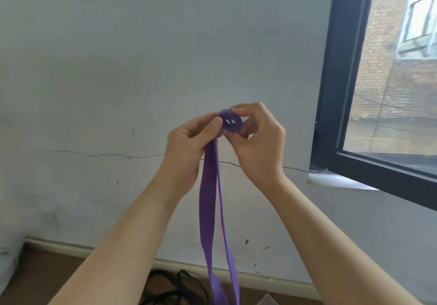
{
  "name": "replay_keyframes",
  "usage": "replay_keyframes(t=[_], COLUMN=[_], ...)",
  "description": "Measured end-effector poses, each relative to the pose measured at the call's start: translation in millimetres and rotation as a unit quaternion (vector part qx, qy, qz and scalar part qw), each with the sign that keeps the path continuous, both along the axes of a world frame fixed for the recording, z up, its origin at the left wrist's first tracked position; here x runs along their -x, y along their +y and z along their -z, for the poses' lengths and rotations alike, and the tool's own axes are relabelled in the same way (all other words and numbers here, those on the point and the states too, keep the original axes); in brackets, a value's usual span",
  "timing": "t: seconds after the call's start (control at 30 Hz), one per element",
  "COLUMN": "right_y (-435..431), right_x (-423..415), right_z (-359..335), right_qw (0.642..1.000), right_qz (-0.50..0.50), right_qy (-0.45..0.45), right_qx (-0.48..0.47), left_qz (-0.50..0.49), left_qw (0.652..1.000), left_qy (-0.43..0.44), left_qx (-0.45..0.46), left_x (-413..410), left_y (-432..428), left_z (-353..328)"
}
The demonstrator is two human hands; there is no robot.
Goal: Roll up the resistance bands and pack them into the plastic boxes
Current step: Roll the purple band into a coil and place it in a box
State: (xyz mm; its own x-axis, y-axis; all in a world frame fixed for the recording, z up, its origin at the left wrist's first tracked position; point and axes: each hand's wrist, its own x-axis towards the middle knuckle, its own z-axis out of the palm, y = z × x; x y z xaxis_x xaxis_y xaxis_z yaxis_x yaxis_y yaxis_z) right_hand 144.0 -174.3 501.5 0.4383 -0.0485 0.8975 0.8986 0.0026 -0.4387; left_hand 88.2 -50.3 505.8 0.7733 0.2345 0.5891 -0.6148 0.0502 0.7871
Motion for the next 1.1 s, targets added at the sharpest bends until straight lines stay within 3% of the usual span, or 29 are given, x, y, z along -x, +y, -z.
replay_keyframes(t=[0.17, 0.43, 0.63, 0.9, 1.1], right_y=[2, 8, 0, -24, -30], right_x=[10, -6, -19, -31, -27], right_z=[-17, -1, 10, 14, 21], right_qw=[0.995, 0.992, 0.996, 0.977, 0.959], right_qz=[-0.074, -0.069, -0.019, 0.048, 0.053], right_qy=[0.054, 0.106, 0.031, -0.056, -0.032], right_qx=[-0.049, -0.008, 0.078, 0.201, 0.276], left_qz=[-0.036, -0.009, 0.025, 0.051, 0.035], left_qw=[0.999, 0.997, 0.994, 0.990, 0.985], left_qy=[-0.031, 0.070, 0.102, 0.129, 0.126], left_qx=[-0.002, 0.017, 0.032, -0.018, -0.110], left_x=[3, -8, -16, -19, -16], left_y=[3, 9, 7, 5, 4], left_z=[-15, 4, 13, 23, 32])
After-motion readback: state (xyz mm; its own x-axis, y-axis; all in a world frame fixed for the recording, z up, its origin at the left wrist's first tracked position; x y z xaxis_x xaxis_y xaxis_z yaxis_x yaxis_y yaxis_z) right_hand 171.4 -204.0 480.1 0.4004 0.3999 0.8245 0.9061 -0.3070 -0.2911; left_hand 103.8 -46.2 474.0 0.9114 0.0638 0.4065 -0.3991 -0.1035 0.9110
